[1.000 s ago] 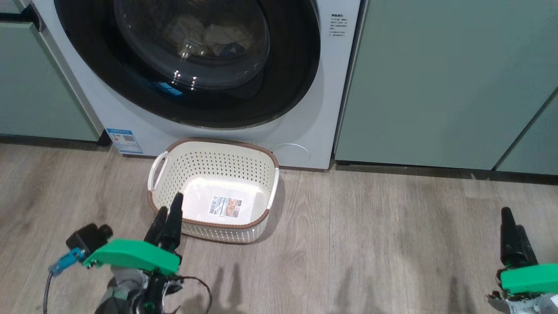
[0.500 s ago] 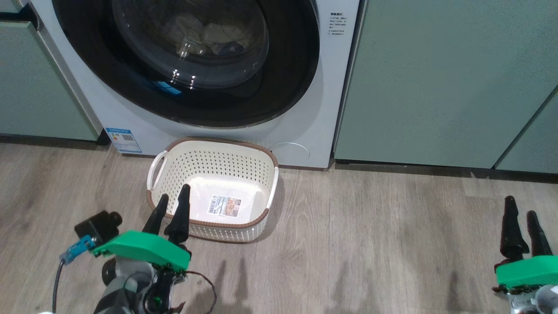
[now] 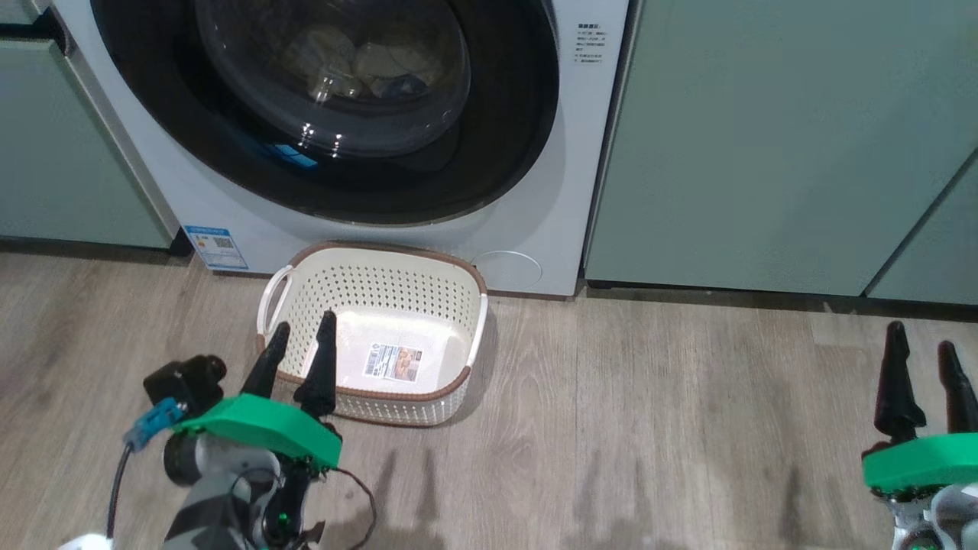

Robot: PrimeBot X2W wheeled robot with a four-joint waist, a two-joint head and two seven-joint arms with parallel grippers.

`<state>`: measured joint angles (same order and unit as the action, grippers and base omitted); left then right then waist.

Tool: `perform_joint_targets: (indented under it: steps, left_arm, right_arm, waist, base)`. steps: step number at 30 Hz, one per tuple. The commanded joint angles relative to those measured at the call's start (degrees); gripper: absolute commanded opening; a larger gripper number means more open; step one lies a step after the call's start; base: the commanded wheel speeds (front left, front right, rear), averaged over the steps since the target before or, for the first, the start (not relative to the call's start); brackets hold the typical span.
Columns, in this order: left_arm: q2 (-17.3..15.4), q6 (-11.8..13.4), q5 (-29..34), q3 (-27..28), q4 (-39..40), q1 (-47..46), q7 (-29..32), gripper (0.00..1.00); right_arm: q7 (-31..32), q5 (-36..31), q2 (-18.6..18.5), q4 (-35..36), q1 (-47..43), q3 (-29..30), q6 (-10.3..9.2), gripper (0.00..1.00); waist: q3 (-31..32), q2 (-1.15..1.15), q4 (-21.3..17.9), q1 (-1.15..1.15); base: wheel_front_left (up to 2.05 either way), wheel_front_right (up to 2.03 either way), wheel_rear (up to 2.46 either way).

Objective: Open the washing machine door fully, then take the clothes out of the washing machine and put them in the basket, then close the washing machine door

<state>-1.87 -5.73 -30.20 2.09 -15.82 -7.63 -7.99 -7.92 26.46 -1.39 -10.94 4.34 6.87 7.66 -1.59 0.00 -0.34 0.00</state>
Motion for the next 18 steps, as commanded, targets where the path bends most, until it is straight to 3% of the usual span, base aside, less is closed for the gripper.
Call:
perform_joint_targets:
  steps: [1, 18]
  left_arm:
    - [-0.76, 0.63, 2.51, 1.52, 1.98, -3.77, -0.88, 1.0]
    - [-1.15, 1.8, 15.2, 1.7, 2.11, -5.77, -3.75, 1.0]
  right_arm:
    - [-0.94, -2.45, -1.09, 2.57, 3.55, -1.1, -0.12, 1.0]
    - [-3.82, -14.1, -1.28, 3.64, 4.68, -1.18, -0.15, 1.0]
  waist:
    - [0.02, 0.0, -0.02, 0.0]
    - [0.15, 0.0, 0.14, 0.0]
  base:
    - [0.0, 0.0, 0.0]
    - [0.0, 0.0, 0.0]
